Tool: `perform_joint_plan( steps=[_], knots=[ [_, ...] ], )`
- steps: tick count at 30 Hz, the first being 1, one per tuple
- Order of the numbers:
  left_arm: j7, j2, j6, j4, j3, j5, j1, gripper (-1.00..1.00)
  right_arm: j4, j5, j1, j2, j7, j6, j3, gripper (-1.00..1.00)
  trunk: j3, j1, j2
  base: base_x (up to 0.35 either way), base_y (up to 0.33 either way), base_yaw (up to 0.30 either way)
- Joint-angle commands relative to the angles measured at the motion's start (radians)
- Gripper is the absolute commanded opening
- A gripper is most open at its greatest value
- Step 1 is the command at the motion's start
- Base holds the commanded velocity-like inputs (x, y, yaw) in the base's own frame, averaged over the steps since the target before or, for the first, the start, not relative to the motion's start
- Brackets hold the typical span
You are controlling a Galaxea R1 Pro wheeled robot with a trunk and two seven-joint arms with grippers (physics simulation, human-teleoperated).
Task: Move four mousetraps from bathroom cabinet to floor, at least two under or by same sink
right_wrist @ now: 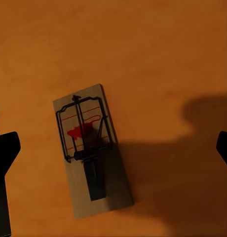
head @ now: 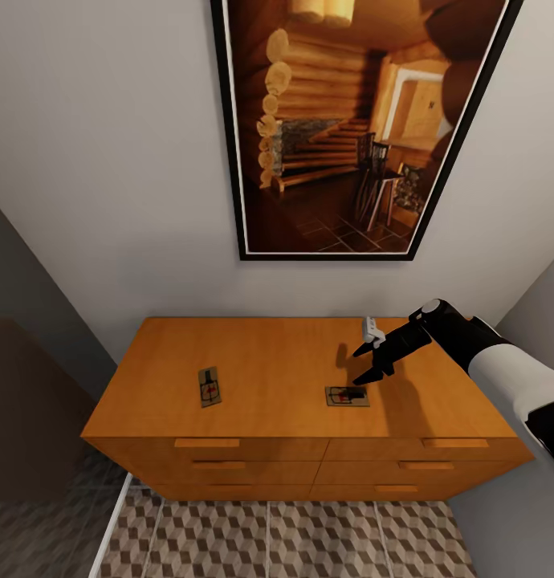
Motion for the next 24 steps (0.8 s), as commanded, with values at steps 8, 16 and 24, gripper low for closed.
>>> perform_joint_plan(
  steps=[8,16,24],
  knots=[
    [0.004,-0.001,-0.007,0.005,-0.008,0.004,-0.002,1.00,-0.001,0.001,-0.001,0.000,0.003,0.010,0.001,1.00,-0.002,0.001,-0.002,0.001,0.000,0.000],
    [0.004,-0.001,-0.008,0.005,-0.008,0.004,-0.002,1.00,0.001,0.001,-0.001,0.000,0.003,0.010,0.001,1.00,-0.002,0.001,-0.002,0.000,0.000,0.000],
    [0.004,-0.001,-0.008,0.005,-0.008,0.004,-0.002,1.00,0.005,0.001,-0.001,-0.001,-0.013,0.010,0.001,1.00,-0.002,0.001,-0.002,0.000,0.000,0.000]
  ],
)
